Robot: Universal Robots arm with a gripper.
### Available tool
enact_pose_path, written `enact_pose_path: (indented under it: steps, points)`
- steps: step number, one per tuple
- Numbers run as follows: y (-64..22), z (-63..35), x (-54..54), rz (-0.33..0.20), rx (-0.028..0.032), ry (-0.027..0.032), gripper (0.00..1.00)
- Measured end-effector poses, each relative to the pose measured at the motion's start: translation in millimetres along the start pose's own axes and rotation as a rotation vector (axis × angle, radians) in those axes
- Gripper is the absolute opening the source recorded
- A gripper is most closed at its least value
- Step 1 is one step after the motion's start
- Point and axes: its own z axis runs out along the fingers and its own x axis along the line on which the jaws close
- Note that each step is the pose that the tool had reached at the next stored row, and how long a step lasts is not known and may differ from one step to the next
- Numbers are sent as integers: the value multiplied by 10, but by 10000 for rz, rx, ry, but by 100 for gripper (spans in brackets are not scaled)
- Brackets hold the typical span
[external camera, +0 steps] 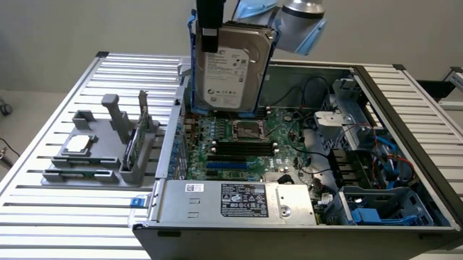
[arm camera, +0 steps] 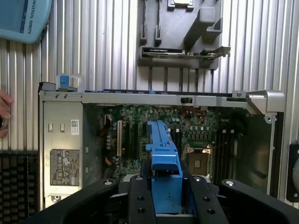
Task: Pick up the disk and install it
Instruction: 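Pick up the disk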
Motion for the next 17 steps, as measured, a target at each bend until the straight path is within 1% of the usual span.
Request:
enact_pose_path:
  steps: [17]
  points:
    - [-508, -26, 452, 0, 0, 0, 33]
